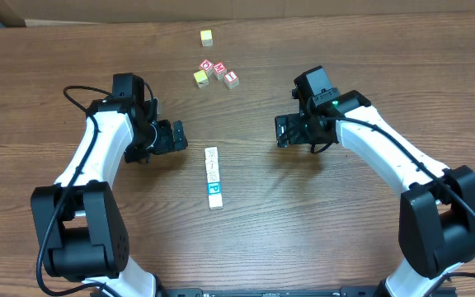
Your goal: Flip 5 blocks
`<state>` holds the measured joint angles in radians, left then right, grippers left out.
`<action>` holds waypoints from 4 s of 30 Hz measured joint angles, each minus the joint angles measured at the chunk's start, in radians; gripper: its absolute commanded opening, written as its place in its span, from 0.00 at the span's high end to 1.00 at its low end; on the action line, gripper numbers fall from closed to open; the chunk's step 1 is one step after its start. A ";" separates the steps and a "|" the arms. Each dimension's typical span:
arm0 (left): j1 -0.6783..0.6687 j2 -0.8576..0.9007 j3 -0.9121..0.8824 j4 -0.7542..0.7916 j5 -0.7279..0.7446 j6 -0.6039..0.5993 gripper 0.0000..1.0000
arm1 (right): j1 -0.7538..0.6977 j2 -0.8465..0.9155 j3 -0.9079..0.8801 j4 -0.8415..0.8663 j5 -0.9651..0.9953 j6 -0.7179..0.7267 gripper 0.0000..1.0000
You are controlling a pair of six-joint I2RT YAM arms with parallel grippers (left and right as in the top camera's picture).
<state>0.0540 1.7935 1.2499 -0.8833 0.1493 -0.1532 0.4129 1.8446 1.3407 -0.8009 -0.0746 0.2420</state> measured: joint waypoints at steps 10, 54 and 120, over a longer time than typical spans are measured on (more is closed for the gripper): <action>0.000 0.000 0.000 0.000 0.000 0.000 0.00 | 0.000 0.000 0.000 0.000 0.000 0.000 0.00; 0.000 0.000 0.000 0.001 -0.003 0.000 0.00 | -0.242 -1.557 -0.194 -0.005 0.027 -0.007 0.00; 0.000 0.000 0.000 0.000 -0.003 0.000 0.00 | -0.327 -1.833 -1.322 0.715 0.005 -0.272 0.00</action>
<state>0.0540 1.7935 1.2499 -0.8829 0.1459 -0.1532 0.0856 0.0113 0.0185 -0.0860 -0.0696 -0.0296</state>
